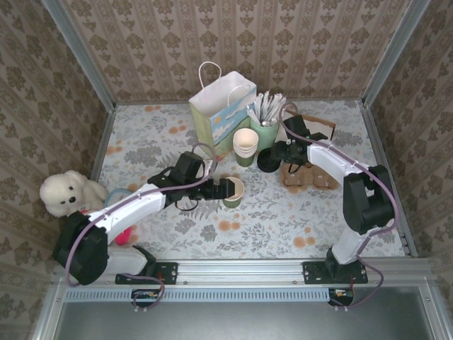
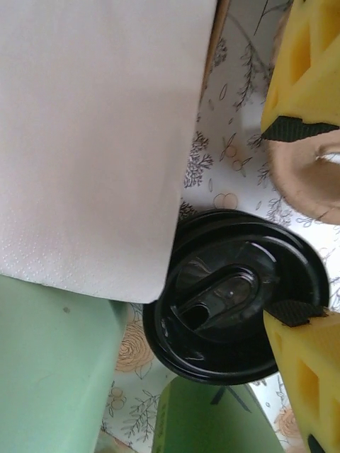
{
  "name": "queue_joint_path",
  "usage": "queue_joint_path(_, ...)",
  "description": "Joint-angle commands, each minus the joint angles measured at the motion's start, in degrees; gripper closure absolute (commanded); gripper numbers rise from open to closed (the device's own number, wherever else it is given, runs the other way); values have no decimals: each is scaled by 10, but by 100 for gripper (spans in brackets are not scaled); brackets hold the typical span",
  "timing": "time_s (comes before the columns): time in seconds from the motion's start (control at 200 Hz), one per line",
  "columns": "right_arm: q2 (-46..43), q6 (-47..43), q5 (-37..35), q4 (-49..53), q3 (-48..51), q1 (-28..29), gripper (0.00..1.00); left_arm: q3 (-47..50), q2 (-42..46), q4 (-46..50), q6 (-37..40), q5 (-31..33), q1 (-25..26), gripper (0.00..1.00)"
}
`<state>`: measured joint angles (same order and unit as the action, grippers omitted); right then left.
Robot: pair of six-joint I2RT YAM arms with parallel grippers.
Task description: Pack the takeout coffee
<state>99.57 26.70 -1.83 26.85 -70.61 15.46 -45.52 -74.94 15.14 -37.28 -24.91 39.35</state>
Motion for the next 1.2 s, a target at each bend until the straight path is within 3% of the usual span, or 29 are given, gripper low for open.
queue_joint_path(0.0, 27, -24, 24, 1, -28, 1, 39, -26, -8, -5, 24, -31, 12, 0)
queue_joint_path(0.185, 65, -43, 19, 12, -53, 1, 50, -16, -6, -12, 16, -25, 16, 0)
queue_joint_path(0.45, 95, -51, 26, 15, -67, 3, 56, -6, 14, -4, 14, 17, 16, 0)
queue_joint_path(0.635, 101, -58, 20, 15, -71, 8, 69, 10, 37, -2, 5, 45, 15, 0)
queue_joint_path(0.98, 29, -127, -43, 29, -48, 18, 86, -3, 74, 5, 23, 54, -11, 0)
queue_joint_path(1.195, -70, -169, -88, 13, 8, 38, 87, -48, 84, 65, 86, 90, -16, 0)
